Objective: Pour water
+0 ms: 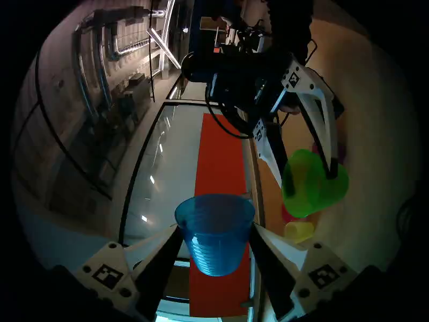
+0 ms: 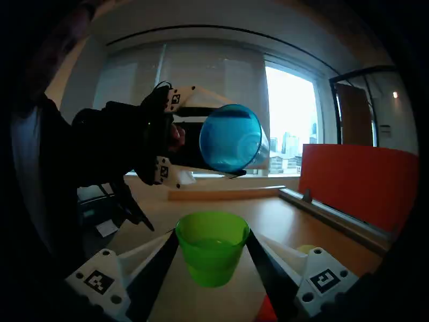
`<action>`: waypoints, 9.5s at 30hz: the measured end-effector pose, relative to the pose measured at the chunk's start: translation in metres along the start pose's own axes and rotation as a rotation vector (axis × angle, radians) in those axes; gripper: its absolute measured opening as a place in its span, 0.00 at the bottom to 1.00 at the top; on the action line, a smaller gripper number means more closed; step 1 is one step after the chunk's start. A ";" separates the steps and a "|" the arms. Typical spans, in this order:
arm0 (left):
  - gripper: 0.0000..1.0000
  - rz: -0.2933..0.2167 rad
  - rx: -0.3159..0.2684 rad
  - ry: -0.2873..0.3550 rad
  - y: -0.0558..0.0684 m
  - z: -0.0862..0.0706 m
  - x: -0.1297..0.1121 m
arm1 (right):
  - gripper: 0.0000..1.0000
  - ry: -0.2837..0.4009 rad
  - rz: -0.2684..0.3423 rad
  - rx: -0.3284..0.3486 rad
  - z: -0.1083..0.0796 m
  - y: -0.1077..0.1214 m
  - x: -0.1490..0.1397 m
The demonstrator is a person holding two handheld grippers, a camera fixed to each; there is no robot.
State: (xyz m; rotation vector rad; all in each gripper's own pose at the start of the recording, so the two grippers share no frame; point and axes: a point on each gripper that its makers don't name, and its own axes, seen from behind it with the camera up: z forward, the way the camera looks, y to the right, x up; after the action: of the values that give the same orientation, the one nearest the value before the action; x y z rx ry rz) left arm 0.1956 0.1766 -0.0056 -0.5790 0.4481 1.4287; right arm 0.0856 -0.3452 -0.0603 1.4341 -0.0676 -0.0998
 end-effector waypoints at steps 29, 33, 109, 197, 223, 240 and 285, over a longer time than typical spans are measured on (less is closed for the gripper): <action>0.83 -0.487 0.002 0.014 -0.010 0.003 -0.017 | 0.92 0.008 -0.011 -0.017 -0.007 0.002 0.007; 0.83 -0.563 -0.002 0.017 -0.010 0.003 -0.018 | 0.92 0.008 -0.013 -0.020 -0.007 0.002 0.008; 0.83 -1.306 -0.110 -0.069 0.026 0.011 -0.051 | 0.92 -0.076 -0.020 -0.043 -0.030 0.009 0.004; 0.83 -1.162 -0.589 -0.206 0.217 0.008 0.005 | 0.92 -0.390 0.045 0.029 -0.087 -0.032 -0.116; 0.83 -1.142 -0.665 -0.214 0.247 0.016 0.005 | 0.92 -0.440 0.044 0.051 -0.083 -0.031 -0.142; 0.83 -1.135 -0.696 -0.236 0.262 0.016 0.002 | 0.92 -0.457 0.045 0.054 -0.081 -0.031 -0.153; 0.83 -1.083 -0.778 -0.283 0.291 0.008 0.007 | 0.93 -0.504 0.034 0.059 -0.083 -0.031 -0.171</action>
State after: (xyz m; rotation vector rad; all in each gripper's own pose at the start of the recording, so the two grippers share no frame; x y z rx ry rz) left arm -0.0931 0.2007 -0.0333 -1.0068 -0.6342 0.5493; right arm -0.0764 -0.2483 -0.0998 1.4368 -0.5117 -0.4328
